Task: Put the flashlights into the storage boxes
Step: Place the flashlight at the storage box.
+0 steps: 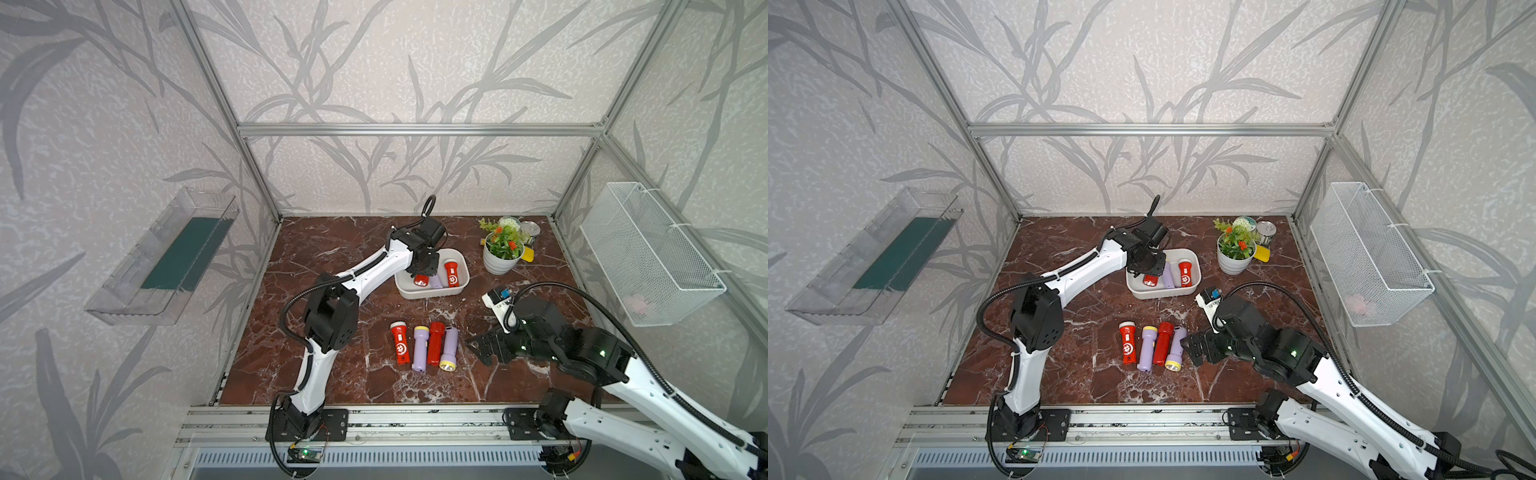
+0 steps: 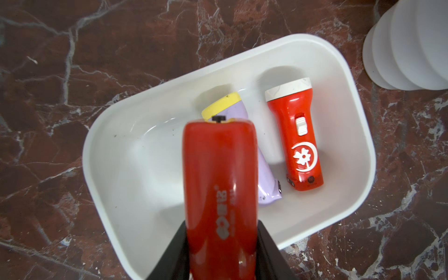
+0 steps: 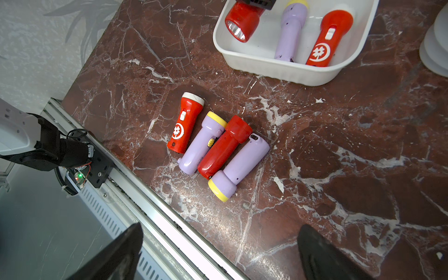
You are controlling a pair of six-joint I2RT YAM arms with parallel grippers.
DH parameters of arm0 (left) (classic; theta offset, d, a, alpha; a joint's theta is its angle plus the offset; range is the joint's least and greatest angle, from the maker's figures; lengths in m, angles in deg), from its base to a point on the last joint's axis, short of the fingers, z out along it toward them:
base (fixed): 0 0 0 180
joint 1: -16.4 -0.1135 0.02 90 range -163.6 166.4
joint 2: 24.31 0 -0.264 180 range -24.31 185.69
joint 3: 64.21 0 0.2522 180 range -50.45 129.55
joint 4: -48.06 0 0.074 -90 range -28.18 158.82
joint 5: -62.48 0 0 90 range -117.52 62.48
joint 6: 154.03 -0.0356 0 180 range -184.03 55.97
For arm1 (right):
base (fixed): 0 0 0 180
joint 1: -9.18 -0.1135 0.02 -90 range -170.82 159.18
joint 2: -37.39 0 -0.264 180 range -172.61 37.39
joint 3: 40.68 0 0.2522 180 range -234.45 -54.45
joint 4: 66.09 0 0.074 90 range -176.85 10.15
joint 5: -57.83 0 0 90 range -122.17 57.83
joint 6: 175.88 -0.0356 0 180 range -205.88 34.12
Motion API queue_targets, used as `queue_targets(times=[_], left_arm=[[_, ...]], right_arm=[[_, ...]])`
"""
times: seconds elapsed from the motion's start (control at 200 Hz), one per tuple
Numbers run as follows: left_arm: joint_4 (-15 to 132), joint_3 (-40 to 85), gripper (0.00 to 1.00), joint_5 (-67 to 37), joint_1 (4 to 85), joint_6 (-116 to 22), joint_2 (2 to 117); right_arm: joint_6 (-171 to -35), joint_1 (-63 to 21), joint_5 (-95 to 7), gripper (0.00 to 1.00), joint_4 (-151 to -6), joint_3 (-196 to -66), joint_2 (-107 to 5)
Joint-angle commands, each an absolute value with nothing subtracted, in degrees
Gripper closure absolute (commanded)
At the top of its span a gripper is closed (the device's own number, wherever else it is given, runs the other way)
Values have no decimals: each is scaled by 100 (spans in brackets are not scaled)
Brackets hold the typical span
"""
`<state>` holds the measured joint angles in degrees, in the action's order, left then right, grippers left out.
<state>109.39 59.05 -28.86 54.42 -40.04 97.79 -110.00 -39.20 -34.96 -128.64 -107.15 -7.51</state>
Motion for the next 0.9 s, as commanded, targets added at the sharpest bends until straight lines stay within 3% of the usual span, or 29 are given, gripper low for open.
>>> queue_targets(times=[0.0, 0.895], left_arm=[[11123, 6065, 61, -2649, 5369, -4014, 9902], [10463, 5810, 61, -2188, 5101, -4009, 10345]], right_arm=[[-10887, -3940, -3382, 1, -13034, -10914, -828], [-10698, -3907, -3130, 1, -13088, -11738, -1719]])
